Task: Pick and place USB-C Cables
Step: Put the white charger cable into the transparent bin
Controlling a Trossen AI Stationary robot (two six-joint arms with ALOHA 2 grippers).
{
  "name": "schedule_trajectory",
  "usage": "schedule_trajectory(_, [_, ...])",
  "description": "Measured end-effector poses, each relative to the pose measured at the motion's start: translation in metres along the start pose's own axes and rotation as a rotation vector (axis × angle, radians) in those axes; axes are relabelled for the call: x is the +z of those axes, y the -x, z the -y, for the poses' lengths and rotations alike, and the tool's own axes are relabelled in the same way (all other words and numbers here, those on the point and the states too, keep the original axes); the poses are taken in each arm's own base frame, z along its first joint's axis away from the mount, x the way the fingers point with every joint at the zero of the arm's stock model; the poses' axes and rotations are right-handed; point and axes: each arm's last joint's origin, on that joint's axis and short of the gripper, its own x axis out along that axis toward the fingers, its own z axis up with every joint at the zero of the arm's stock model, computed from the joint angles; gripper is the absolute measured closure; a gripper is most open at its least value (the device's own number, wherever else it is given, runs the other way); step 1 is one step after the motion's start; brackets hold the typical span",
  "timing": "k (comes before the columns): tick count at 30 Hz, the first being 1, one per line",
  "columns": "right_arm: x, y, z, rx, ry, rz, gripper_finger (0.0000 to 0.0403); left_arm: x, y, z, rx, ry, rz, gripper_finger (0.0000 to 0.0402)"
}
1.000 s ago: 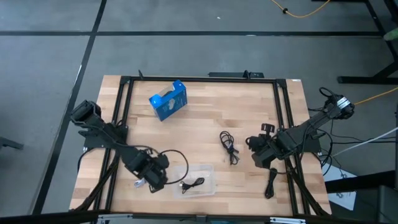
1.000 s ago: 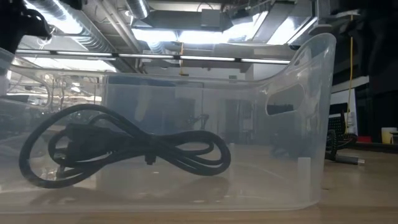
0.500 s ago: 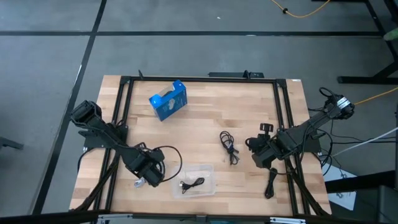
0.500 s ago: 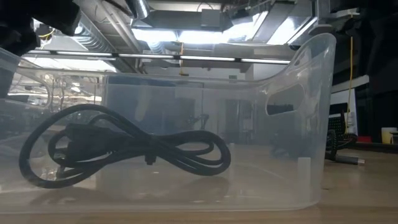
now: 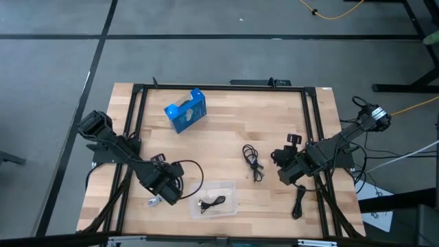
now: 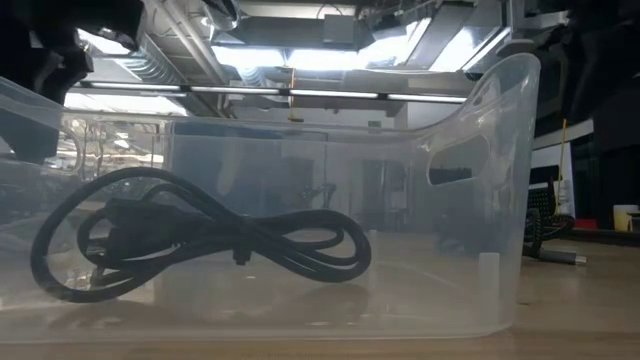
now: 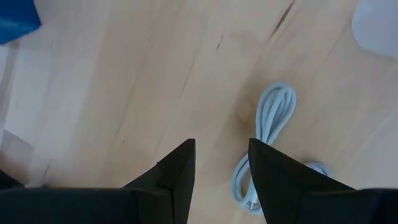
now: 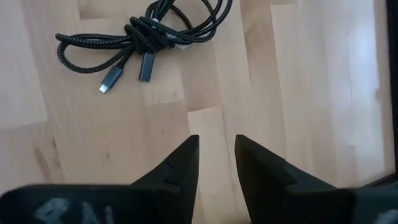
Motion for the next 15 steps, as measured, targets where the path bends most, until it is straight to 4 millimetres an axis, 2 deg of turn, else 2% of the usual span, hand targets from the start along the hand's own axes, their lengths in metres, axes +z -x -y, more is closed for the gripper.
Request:
schedule_trajectory(6, [0.001, 0.0, 0.0, -0.002, -0.007, 0.012, 0.0295, 0.005, 0.0, 0.003, -0.013, 0.034, 0.088, 0.0259])
schedule_trajectory(15, [0.001, 0.0, -0.001, -0.001, -0.003, 0.016, 0.0295, 0.006, -0.003, -0.015, 0.134, -0.015, 0.003, 0.0259])
